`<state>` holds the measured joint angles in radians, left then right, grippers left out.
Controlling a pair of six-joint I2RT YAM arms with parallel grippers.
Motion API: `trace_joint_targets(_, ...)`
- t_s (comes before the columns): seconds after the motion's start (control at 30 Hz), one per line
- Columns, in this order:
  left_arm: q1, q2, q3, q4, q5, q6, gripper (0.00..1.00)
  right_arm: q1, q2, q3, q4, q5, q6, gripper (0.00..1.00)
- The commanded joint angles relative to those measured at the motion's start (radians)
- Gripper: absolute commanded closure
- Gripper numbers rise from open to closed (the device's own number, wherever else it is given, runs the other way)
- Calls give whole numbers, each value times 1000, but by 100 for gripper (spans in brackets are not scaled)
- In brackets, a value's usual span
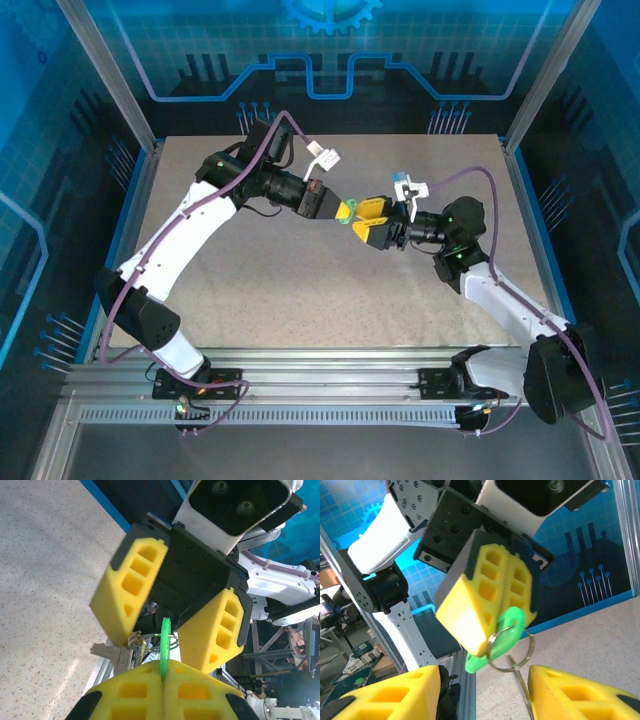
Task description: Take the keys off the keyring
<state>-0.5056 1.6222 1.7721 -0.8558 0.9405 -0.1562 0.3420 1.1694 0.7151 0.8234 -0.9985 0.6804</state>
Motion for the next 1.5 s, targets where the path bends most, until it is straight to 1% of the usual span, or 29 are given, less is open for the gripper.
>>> trace_joint_targets(0.0,8,-22,6,4,25,11,100,3,-19,-9,3,-26,-15,52)
trace_joint_targets(0.1,7,-22,5,6,26,9,100,4,-13,-6,6,-35,-7,52)
trace_joint_targets(0.2,7,-24,4,10,30,6,100,7,-9,-7,7,-19,-8,45)
trace_joint_targets(0.23,7,-25,4,11,30,3,100,9,-6,-8,2,-14,-15,45)
trace_joint_targets(0.37,7,-33,-3,20,34,0,100,23,29,4,14,-18,-17,47)
trace_joint_targets(0.6,7,-41,-13,35,38,-13,100,34,98,27,142,-40,70,52)
trace_joint_targets(0.87,7,-45,-22,34,35,-8,100,27,40,8,75,3,19,51)
trace_joint_targets(1.13,7,-42,-30,44,35,-11,100,28,25,22,39,-3,6,64)
trace_joint_targets(1.23,7,-47,-33,50,35,-12,100,31,28,27,36,-6,7,66)
trace_joint_targets(1.33,8,-48,-31,52,34,-11,100,31,26,32,25,-5,2,71)
trace_joint_targets(1.43,7,-50,-32,56,32,-13,100,31,19,39,-7,5,-13,77)
trace_joint_targets(1.47,7,-50,-33,59,32,-13,100,32,18,41,-22,6,-20,78)
